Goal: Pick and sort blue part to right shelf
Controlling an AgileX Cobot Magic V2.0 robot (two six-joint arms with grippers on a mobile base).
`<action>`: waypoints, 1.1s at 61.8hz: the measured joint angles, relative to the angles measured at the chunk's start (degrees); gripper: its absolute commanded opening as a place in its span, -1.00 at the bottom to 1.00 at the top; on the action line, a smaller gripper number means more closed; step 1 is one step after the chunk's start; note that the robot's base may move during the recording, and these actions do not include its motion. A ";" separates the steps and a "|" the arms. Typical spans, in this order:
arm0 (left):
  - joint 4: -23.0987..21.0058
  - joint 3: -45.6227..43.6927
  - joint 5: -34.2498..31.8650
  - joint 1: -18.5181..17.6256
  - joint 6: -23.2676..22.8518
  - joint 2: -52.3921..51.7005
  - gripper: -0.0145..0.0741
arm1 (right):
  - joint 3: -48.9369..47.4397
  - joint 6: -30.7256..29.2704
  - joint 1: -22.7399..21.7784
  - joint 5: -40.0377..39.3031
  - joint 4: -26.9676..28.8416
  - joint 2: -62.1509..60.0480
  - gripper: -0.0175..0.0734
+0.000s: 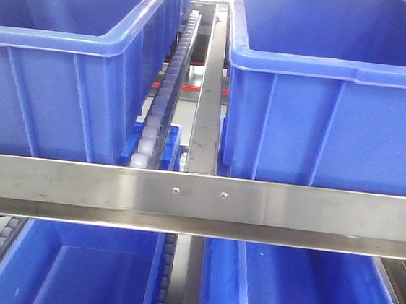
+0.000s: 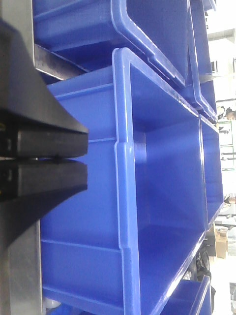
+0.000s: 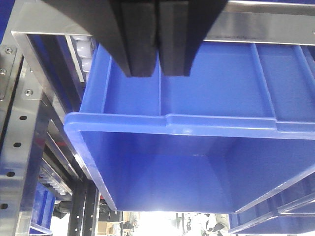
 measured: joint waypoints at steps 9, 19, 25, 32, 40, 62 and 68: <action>2.42 0.00 0.00 0.00 -3.55 0.00 -0.37 | 0.00 0.00 0.00 0.00 0.00 0.00 -0.49; 3.25 0.00 0.00 0.00 -4.52 0.00 -0.37 | 0.00 0.00 0.00 0.00 0.00 0.00 -0.49; 3.25 0.00 0.00 0.00 -4.65 0.00 -0.37 | 0.00 0.00 0.00 0.00 0.00 0.00 -0.49; 3.25 0.00 0.00 0.00 -4.77 0.00 -0.37 | 0.12 0.00 0.00 0.00 0.00 0.00 -0.49; 3.25 0.00 0.00 0.00 -4.77 0.00 -0.37 | 0.12 0.00 0.00 0.10 0.00 0.00 -0.49; 3.25 0.00 0.00 0.00 -4.77 0.00 -0.37 | 0.12 0.00 0.00 0.21 0.00 0.00 -0.49; 3.25 0.00 0.00 0.00 -4.77 0.00 -0.37 | 0.12 0.00 0.00 0.21 0.00 0.00 -0.49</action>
